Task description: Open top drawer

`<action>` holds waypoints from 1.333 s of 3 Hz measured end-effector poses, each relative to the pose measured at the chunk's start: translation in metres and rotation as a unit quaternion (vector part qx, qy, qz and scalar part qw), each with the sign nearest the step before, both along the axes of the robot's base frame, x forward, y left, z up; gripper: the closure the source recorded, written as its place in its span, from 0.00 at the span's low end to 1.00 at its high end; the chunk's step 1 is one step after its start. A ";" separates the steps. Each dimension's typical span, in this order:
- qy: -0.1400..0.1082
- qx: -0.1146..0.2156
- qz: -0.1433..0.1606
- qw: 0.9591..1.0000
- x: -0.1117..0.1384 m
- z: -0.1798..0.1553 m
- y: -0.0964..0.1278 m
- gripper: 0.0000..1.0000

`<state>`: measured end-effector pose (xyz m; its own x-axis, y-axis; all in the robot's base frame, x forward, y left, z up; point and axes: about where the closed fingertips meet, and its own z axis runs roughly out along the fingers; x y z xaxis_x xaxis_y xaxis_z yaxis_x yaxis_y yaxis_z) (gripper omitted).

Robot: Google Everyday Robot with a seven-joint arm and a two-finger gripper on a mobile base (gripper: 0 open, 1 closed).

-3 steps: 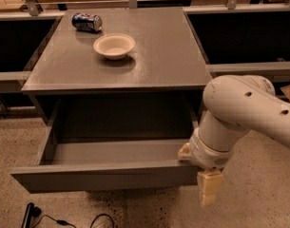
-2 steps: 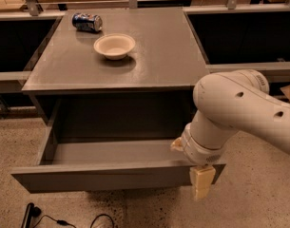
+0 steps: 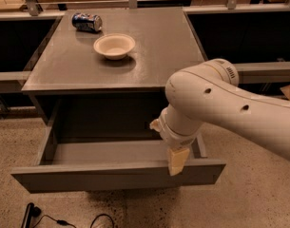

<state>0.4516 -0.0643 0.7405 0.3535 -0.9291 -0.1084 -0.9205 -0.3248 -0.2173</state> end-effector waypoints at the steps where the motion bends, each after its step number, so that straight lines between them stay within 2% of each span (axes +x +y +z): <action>1: -0.026 -0.003 -0.007 1.000 0.040 0.005 0.011 0.29; 2: -0.045 -0.007 -0.027 0.999 0.072 0.004 0.013 0.47; 3: -0.050 -0.018 -0.047 0.997 0.091 -0.009 0.008 0.70; 4: -0.033 -0.033 -0.067 0.997 0.095 -0.038 -0.006 0.90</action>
Offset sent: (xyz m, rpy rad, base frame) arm 0.1119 0.0147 0.0011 -0.0216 -0.1303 -0.1089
